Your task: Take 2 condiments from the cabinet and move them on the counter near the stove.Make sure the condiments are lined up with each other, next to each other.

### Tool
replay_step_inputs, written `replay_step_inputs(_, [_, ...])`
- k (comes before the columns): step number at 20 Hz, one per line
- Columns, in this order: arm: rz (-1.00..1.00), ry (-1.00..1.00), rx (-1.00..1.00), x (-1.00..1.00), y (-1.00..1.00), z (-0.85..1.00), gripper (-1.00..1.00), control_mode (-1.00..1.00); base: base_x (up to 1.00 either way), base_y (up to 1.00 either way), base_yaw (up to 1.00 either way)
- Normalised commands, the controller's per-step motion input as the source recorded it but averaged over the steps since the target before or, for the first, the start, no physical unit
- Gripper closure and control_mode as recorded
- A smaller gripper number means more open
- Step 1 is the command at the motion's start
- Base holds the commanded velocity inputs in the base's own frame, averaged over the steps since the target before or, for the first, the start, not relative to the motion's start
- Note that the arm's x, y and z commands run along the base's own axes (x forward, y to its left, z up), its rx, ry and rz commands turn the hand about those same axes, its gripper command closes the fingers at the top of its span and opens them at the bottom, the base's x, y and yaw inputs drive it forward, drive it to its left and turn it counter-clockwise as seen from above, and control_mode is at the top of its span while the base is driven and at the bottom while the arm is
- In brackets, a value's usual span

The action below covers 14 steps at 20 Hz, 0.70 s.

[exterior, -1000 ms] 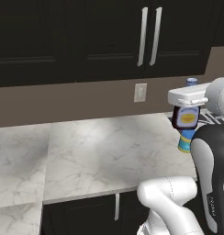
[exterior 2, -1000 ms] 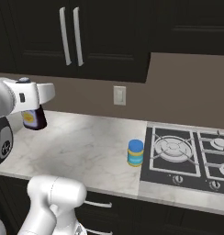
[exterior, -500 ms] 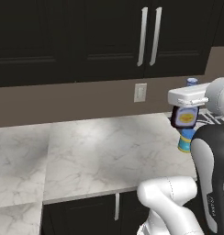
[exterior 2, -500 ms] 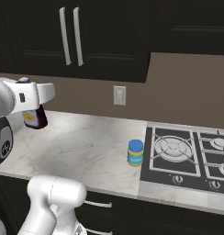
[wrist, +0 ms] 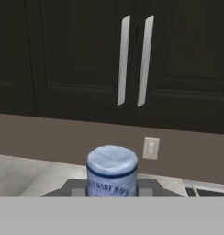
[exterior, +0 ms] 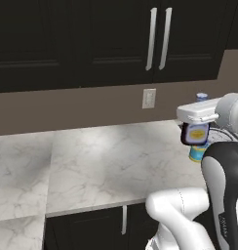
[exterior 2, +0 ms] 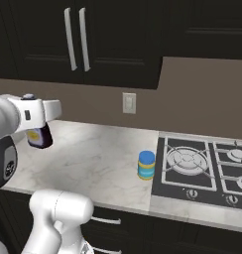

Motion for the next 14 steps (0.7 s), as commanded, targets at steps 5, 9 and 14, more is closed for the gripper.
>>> replay_step_inputs(5, [0.07, 0.01, -0.01, 0.01, -0.17, -0.37, 1.0, -1.0, 0.0, 0.0, 0.0])
replay_step_inputs(9, [0.14, 0.01, 0.0, 0.04, -0.46, -0.18, 1.0, -1.0, 0.0, 0.0, 0.0])
replay_step_inputs(14, [0.16, 0.02, 0.0, 0.03, -0.45, -0.22, 1.0, -1.0, 0.0, 0.0, 0.0])
